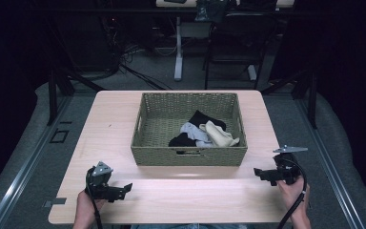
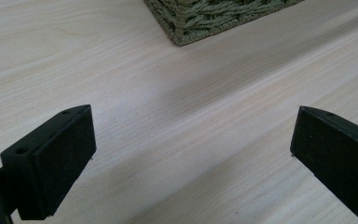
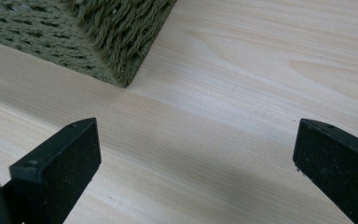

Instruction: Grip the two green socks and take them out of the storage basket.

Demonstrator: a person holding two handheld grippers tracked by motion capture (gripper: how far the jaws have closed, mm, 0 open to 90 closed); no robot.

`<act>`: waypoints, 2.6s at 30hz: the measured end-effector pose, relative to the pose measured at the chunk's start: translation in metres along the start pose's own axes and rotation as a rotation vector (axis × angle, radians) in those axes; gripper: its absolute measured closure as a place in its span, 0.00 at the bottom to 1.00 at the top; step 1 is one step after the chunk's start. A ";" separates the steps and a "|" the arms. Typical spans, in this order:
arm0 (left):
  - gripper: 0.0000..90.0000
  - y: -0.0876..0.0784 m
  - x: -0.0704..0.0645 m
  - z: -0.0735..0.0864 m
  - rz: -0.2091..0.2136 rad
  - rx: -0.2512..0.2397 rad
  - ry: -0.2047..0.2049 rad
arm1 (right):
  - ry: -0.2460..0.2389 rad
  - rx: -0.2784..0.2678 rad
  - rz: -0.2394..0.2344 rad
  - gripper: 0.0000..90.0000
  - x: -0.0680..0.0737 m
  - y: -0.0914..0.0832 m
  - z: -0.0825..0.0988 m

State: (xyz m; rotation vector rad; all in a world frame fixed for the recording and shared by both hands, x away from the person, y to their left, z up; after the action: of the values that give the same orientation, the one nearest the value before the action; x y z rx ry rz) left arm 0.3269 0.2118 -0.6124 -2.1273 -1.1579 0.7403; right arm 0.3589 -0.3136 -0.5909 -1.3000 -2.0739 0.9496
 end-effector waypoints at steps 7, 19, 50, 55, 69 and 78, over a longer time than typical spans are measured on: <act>0.00 -0.002 0.000 0.002 -0.004 0.000 -0.004 | -0.013 0.037 -0.006 0.00 0.000 0.002 0.001; 0.00 -0.002 0.005 0.004 -0.016 0.002 -0.022 | -0.074 0.047 -0.004 0.00 0.003 -0.003 -0.015; 0.00 -0.003 0.005 0.001 -0.009 -0.014 -0.015 | -0.245 0.065 -0.110 0.07 0.048 -0.034 -0.160; 0.00 -0.003 0.005 0.001 -0.003 -0.011 -0.017 | -0.266 0.108 -0.129 0.10 0.063 -0.015 -0.175; 0.00 -0.004 0.005 0.002 -0.013 -0.013 -0.020 | -0.273 0.374 -0.105 0.35 0.074 0.070 -0.180; 0.00 -0.004 0.005 0.002 -0.012 -0.009 -0.014 | -0.242 0.446 -0.088 0.56 0.074 0.090 -0.171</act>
State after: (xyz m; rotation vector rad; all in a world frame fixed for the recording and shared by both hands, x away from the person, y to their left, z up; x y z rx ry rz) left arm 0.3258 0.2185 -0.6121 -2.1242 -1.1816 0.7468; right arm 0.5016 -0.1699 -0.5498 -0.8911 -1.9150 1.4854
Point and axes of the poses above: each handheld gripper's, and its own axes: y roughly forward along the jaws, z roughly out of its underside, x roughly to its left, the point moved 7 cm from there along y, roughly forward along the jaws, and after that the axes turned 6 degrees about -y, right-handed, at the moved point
